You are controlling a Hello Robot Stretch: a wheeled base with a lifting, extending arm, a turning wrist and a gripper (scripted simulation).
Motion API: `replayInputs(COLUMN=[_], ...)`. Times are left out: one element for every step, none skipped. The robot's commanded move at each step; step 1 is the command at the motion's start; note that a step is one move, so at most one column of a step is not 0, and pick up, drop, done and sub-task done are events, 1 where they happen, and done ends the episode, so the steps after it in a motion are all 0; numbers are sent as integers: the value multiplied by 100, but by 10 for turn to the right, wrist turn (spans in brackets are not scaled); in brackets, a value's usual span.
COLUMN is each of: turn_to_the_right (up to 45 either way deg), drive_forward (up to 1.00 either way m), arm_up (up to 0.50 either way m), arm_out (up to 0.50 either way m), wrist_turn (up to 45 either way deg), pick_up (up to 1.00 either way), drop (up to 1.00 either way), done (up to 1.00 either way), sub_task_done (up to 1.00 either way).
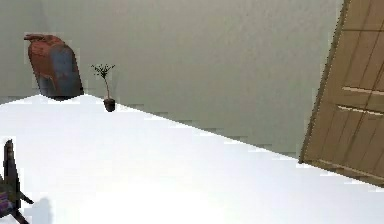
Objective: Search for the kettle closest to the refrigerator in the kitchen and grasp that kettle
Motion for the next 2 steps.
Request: replayInputs(turn_to_the_right=[0, -150], drive_forward=[30, 0], arm_up=[0, 0], arm_out=[0, 0], wrist_turn=[0, 0], pick_up=[0, 0], drop=[0, 0], done=[0, 0], sub_task_done=[0, 0])
